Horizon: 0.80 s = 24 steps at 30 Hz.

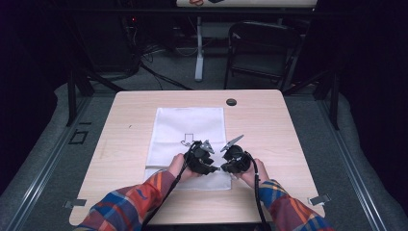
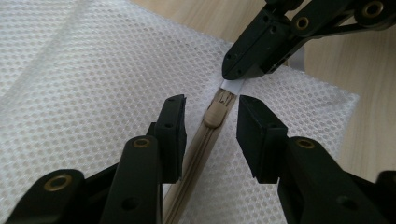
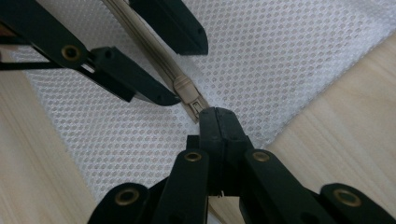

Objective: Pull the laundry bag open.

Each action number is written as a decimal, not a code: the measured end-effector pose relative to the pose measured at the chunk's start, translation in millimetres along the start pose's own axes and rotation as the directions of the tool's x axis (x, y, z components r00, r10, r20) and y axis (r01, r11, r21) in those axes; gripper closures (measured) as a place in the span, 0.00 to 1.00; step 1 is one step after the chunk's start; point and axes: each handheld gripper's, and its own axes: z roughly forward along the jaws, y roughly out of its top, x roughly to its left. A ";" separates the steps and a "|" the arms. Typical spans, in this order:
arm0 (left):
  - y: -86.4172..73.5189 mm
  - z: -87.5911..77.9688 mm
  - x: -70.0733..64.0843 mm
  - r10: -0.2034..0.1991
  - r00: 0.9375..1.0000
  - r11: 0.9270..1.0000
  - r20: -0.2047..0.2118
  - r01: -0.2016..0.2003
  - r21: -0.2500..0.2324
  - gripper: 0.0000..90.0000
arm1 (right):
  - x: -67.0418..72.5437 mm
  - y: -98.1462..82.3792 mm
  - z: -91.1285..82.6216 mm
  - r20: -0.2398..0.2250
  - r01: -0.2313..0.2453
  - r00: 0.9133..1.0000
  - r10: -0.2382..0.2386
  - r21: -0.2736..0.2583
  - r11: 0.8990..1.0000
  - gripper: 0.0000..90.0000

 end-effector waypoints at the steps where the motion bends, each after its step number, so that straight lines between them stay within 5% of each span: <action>1: 0.4 1.9 -0.7 0.002 1.000 1.000 0.001 -0.002 0.002 0.72 | 0.1 -0.4 0.8 0.004 -0.005 1.000 0.005 -0.002 1.000 1.00; 10: -0.4 11.0 -6.3 0.028 1.000 1.000 -0.006 -0.028 0.013 0.88 | -2.7 -5.2 4.4 -0.011 -0.044 0.999 0.044 -0.017 0.999 1.00; 18: -3.4 10.4 -0.4 -0.018 0.999 1.000 0.026 0.018 -0.005 0.90 | -5.2 -7.9 5.2 -0.029 -0.064 0.998 0.063 -0.043 0.997 1.00; 24: -2.5 9.8 -0.4 -0.005 1.000 1.000 0.027 0.005 0.000 0.91 | -3.4 -8.4 5.6 -0.014 -0.055 0.998 0.055 -0.050 0.997 1.00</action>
